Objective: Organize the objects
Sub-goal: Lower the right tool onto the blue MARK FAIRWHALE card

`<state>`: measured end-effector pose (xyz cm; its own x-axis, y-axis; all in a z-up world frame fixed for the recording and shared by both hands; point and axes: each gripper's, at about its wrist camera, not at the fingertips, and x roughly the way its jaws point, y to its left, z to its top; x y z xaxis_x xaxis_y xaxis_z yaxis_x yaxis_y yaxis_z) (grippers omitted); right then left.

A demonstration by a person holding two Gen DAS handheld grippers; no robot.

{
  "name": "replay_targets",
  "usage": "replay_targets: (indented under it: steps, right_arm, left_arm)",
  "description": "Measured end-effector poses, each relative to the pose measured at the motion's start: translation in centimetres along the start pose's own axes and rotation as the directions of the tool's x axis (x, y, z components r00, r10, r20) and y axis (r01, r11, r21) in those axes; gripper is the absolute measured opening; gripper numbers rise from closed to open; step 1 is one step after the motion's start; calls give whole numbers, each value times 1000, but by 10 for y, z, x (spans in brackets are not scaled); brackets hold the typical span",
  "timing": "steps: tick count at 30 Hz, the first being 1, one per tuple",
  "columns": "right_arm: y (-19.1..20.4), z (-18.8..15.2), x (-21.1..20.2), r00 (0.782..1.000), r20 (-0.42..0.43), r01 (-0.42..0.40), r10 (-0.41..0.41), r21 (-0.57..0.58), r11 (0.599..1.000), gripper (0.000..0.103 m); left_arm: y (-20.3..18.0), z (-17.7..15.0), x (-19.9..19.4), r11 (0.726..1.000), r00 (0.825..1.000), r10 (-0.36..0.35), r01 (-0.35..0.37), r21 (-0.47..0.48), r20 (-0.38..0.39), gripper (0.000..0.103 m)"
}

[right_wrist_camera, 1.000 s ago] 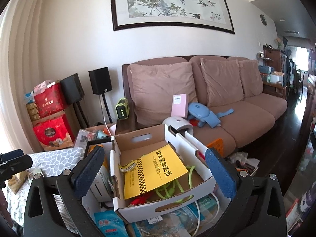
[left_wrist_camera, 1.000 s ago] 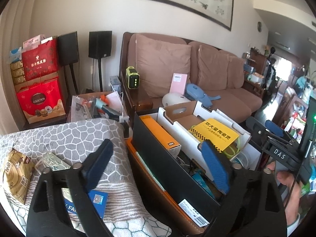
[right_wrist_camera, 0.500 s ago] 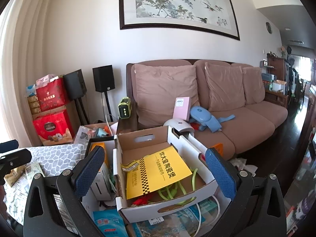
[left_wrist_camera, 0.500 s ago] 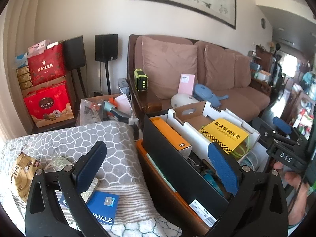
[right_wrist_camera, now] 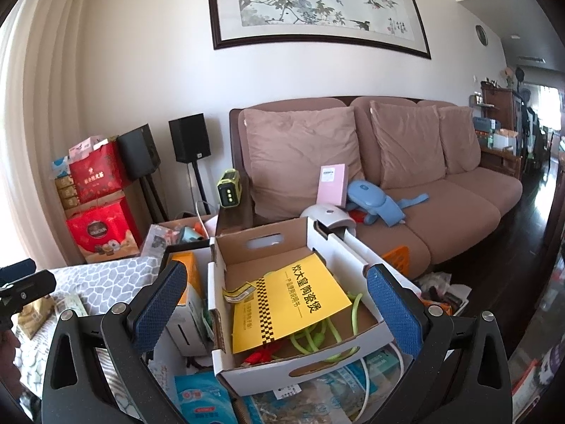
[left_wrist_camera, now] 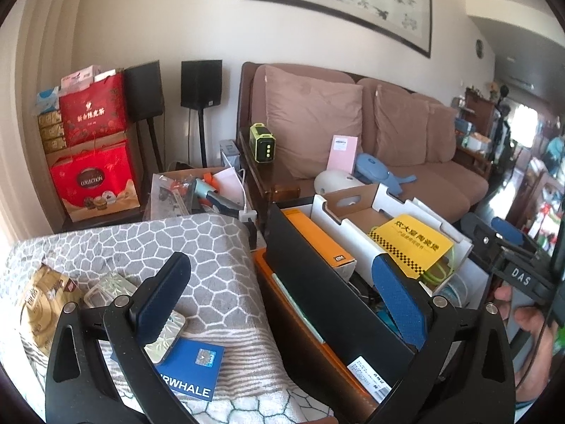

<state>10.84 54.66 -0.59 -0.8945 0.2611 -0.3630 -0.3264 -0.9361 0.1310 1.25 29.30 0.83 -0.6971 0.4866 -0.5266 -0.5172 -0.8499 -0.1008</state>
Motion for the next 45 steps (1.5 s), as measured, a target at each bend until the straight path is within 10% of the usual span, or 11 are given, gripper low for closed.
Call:
replay_targets:
  steps: [10, 20, 34, 38, 42, 45]
  right_arm:
    - [19, 1, -6, 999, 39, -23, 26, -71, 997, 103]
    - [39, -2, 8, 994, -43, -102, 100, -47, 994, 103]
    - [109, -20, 26, 919, -193, -349, 344, 8, 937, 103]
    - [168, -40, 24, 854, -340, -471, 393, -186, 862, 103]
    - [226, -78, 42, 670, -582, -651, 460, -164, 741, 103]
    - [273, -95, 53, 647, -676, -674, 353, -290, 680, 103]
  left_arm:
    - [17, 0, -6, 993, 996, -88, 87, -81, -9, 103]
    - [77, 17, -36, 988, 999, -13, 20, -156, 46, 103]
    - [202, -13, -64, 961, 997, 80, -81, -263, -14, 102]
    - [231, -19, -90, 949, 975, 223, -222, -225, -23, 102]
    - [264, -37, -112, 905, 931, 361, -363, -221, -54, 102]
    - [297, -52, -120, 875, 928, 360, -372, -310, -95, 102]
